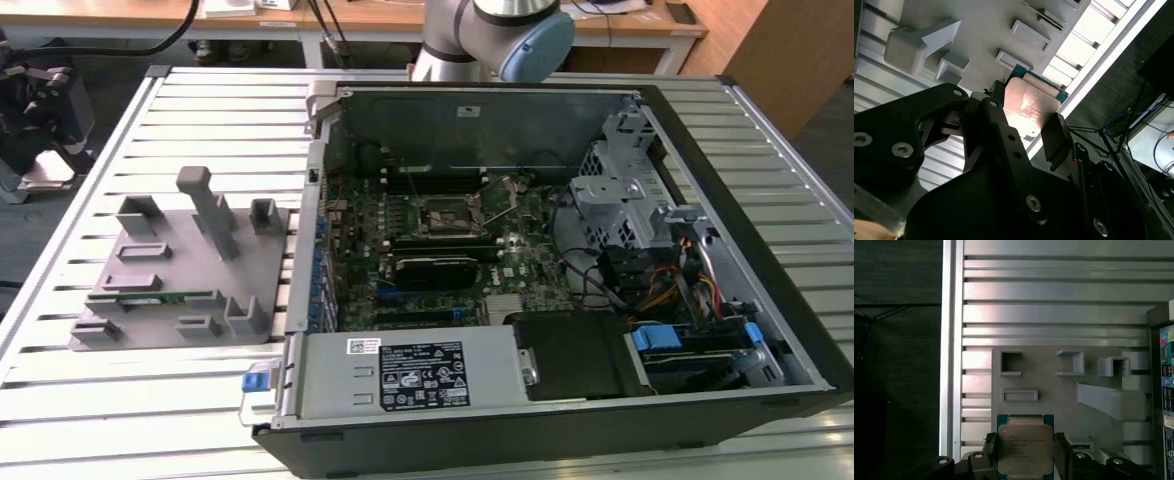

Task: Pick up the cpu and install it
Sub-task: 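Pick up the cpu and move it towards the insertion slot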

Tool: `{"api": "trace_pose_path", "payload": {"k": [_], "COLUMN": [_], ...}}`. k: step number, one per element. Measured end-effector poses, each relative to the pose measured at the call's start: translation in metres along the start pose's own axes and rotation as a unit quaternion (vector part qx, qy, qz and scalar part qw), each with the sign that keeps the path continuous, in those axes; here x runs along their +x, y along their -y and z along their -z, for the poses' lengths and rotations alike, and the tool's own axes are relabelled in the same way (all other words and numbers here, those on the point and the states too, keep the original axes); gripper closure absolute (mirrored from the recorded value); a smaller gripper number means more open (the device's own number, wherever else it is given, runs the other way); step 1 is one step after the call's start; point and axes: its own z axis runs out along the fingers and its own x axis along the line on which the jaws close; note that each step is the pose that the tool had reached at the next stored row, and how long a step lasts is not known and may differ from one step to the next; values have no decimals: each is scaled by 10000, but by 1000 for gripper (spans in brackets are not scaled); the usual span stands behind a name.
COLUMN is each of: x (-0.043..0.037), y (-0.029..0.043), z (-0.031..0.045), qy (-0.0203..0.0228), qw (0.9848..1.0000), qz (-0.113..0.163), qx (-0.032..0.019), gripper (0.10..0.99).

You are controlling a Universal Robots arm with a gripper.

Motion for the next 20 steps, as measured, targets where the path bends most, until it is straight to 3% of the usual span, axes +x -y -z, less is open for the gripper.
{"api": "trace_pose_path", "payload": {"k": [20], "x": [-2], "y": [-12], "z": [186], "qy": [0], "qw": [10000], "qz": [0], "qx": [0], "gripper": [549]}}
